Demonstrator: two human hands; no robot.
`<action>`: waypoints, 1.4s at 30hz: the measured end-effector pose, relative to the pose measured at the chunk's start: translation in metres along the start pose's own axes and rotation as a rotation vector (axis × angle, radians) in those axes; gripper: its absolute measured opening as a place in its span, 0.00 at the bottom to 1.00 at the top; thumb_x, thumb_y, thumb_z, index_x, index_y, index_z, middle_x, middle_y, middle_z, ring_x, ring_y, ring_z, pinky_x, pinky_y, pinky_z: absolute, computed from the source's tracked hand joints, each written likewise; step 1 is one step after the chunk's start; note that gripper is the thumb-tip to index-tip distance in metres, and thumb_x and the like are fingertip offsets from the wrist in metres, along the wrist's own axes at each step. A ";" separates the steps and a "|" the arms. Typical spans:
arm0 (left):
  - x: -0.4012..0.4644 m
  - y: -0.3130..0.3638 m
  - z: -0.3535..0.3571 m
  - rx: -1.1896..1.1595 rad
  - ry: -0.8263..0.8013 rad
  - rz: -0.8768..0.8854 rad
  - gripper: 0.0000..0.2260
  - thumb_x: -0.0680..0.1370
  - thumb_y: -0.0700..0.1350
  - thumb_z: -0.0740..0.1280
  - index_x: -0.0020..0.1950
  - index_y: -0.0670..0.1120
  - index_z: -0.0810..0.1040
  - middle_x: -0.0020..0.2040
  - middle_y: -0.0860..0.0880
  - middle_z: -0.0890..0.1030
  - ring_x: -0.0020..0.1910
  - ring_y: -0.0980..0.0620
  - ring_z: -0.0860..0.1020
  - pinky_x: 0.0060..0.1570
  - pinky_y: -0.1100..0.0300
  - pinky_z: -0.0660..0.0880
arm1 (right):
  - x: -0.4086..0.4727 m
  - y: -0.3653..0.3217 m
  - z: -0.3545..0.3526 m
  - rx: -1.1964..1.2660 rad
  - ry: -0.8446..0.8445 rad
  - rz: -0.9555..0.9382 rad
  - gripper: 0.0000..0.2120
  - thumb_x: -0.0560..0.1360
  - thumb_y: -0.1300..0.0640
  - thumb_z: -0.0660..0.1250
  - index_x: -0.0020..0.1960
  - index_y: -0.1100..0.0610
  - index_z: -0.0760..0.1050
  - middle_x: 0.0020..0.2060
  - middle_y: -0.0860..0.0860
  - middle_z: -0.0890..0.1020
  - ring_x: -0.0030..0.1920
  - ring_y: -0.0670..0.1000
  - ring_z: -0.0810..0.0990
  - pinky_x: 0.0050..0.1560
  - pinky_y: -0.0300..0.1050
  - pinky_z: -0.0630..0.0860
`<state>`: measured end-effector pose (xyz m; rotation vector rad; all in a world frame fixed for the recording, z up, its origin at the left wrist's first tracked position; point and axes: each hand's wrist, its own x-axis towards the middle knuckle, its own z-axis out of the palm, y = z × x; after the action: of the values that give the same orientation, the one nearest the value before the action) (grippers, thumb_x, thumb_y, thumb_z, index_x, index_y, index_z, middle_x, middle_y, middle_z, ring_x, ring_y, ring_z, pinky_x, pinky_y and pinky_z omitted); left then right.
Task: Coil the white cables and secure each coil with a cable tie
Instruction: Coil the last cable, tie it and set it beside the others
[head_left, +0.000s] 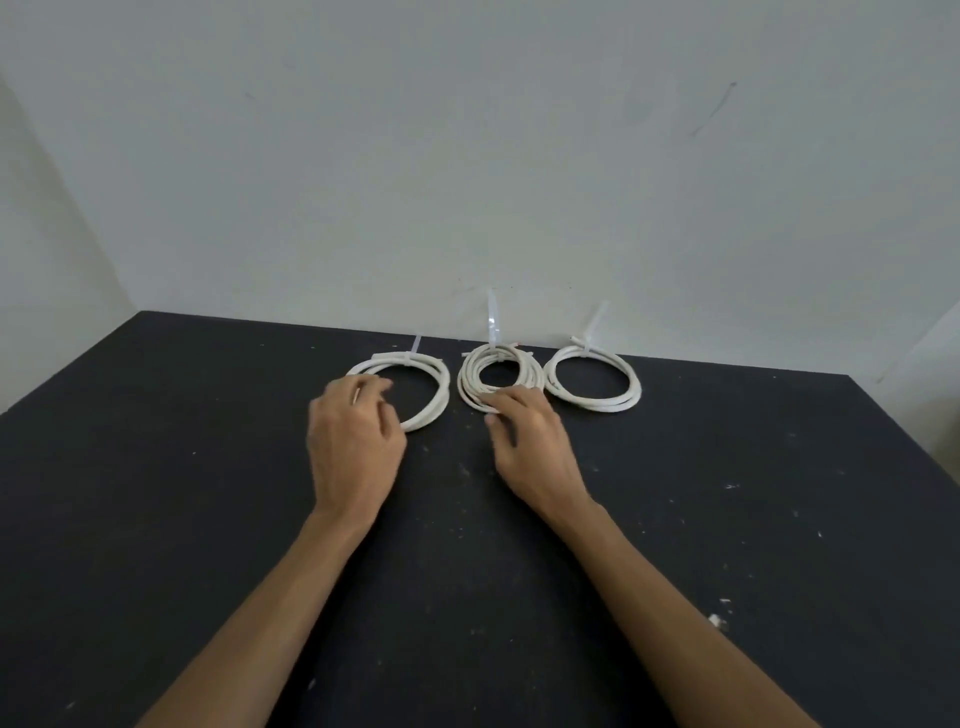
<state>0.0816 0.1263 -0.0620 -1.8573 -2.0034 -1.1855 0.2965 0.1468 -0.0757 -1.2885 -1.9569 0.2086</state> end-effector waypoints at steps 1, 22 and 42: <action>0.000 -0.015 -0.007 0.071 -0.026 -0.050 0.14 0.81 0.37 0.67 0.66 0.39 0.83 0.62 0.41 0.83 0.63 0.41 0.81 0.62 0.44 0.76 | 0.003 -0.010 0.009 0.007 -0.056 -0.023 0.16 0.84 0.58 0.68 0.71 0.54 0.80 0.63 0.46 0.81 0.65 0.47 0.77 0.63 0.44 0.76; -0.011 -0.040 0.011 0.078 -0.484 -0.077 0.27 0.89 0.53 0.52 0.86 0.44 0.58 0.86 0.46 0.58 0.86 0.51 0.53 0.85 0.47 0.50 | 0.056 -0.065 -0.033 0.492 0.216 0.280 0.04 0.83 0.61 0.71 0.52 0.59 0.85 0.41 0.55 0.86 0.36 0.49 0.88 0.37 0.38 0.81; -0.002 0.069 0.099 0.027 -0.493 -0.001 0.26 0.87 0.62 0.51 0.84 0.55 0.62 0.85 0.35 0.57 0.86 0.40 0.51 0.82 0.44 0.51 | -0.030 0.083 -0.094 -0.252 0.314 -0.053 0.14 0.76 0.79 0.67 0.53 0.64 0.84 0.54 0.55 0.83 0.47 0.51 0.83 0.55 0.34 0.77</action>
<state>0.1823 0.1815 -0.1001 -2.3069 -2.2319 -0.7398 0.4247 0.1366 -0.0686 -1.3344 -1.7819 -0.2608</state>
